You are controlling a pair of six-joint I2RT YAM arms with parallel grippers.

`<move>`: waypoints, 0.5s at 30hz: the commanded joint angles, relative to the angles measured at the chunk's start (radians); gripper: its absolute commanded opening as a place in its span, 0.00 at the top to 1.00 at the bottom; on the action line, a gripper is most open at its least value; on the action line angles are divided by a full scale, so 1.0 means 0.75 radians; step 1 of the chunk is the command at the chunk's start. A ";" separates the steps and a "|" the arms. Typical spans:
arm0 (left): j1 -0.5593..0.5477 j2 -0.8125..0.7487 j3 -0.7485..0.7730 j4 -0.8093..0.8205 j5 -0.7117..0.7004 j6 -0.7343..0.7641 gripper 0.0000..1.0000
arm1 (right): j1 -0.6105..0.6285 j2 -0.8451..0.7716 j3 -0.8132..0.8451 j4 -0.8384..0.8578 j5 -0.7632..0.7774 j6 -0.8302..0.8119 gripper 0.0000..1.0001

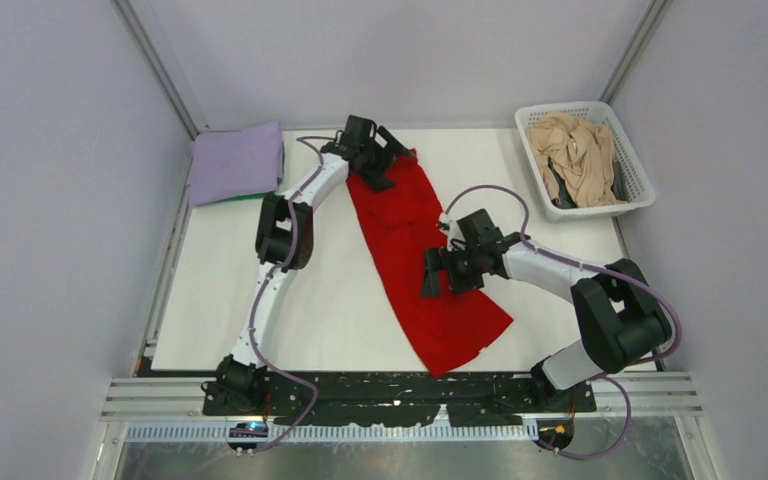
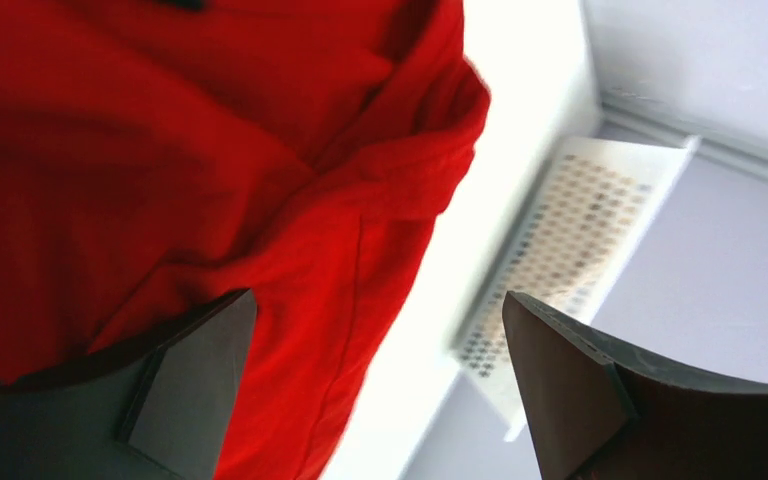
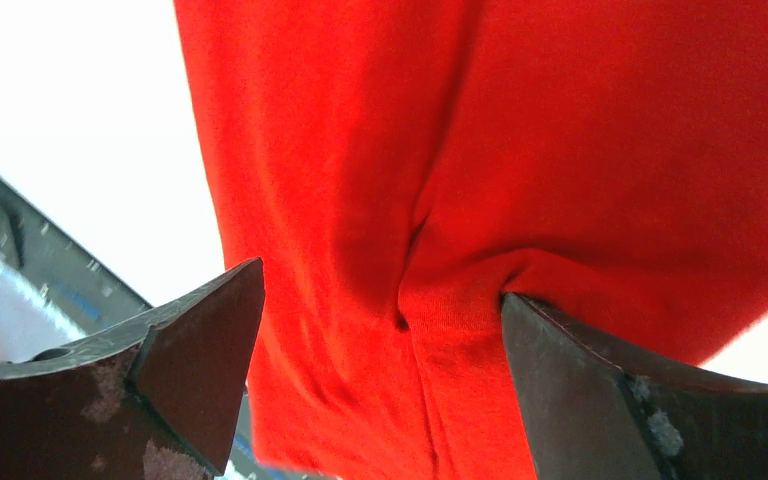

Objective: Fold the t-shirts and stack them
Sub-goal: Rotate the tshirt 90 degrees

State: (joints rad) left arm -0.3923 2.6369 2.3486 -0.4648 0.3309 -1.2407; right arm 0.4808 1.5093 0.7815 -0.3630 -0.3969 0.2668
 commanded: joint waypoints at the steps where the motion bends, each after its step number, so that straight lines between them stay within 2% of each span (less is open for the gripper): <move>1: -0.062 0.177 0.061 0.431 0.068 -0.399 0.00 | 0.203 0.113 0.074 -0.051 -0.216 -0.016 0.05; 4: -0.077 0.241 0.159 0.475 -0.030 -0.435 0.00 | 0.267 0.124 0.129 -0.064 -0.205 -0.017 0.05; 7: -0.072 0.218 0.135 0.471 -0.164 -0.428 0.00 | 0.283 0.097 0.165 -0.118 -0.147 -0.048 0.05; 15: -0.008 0.102 0.178 0.329 -0.377 -0.278 0.00 | 0.279 -0.192 0.210 -0.232 0.183 -0.025 0.05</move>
State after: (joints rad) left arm -0.4496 2.7796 2.4489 -0.1429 0.1936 -1.5257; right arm 0.6933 1.5108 0.8791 -0.5079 -0.3965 0.2375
